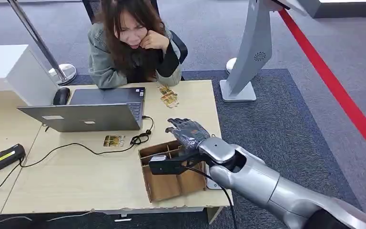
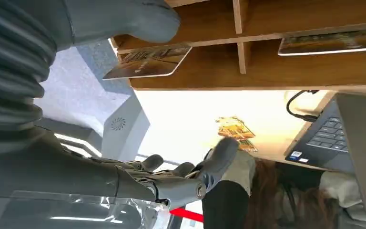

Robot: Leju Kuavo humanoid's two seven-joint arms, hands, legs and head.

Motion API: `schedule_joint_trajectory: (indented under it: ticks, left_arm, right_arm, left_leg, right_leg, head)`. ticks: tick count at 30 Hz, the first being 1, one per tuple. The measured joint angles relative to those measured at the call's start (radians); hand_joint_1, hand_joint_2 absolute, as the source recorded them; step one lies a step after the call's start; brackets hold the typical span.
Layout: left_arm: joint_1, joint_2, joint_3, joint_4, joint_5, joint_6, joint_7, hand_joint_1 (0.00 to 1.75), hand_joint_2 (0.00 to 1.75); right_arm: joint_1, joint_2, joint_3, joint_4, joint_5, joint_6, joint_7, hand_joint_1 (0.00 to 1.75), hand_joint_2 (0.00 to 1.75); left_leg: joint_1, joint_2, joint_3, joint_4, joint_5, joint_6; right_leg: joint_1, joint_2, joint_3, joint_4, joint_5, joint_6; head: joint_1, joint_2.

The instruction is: Pass the card to the sensor for recognition and then transmit it.

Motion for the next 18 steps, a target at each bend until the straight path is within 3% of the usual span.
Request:
schedule_joint_trajectory:
  ticks: [18]
  left_arm:
    - [0.0, 0.0, 0.0, 0.0, 0.001, 0.0, 0.0, 0.0, 0.0]
  right_arm:
    - [-0.006, 0.011, 0.001, 0.017, 0.015, 0.018, 0.0, 0.42, 1.75]
  left_leg:
    - [0.0, 0.0, 0.0, 0.0, 0.0, 0.0]
  right_leg:
    - [0.0, 0.0, 0.0, 0.0, 0.0, 0.0]
  head:
    - [0.0, 0.0]
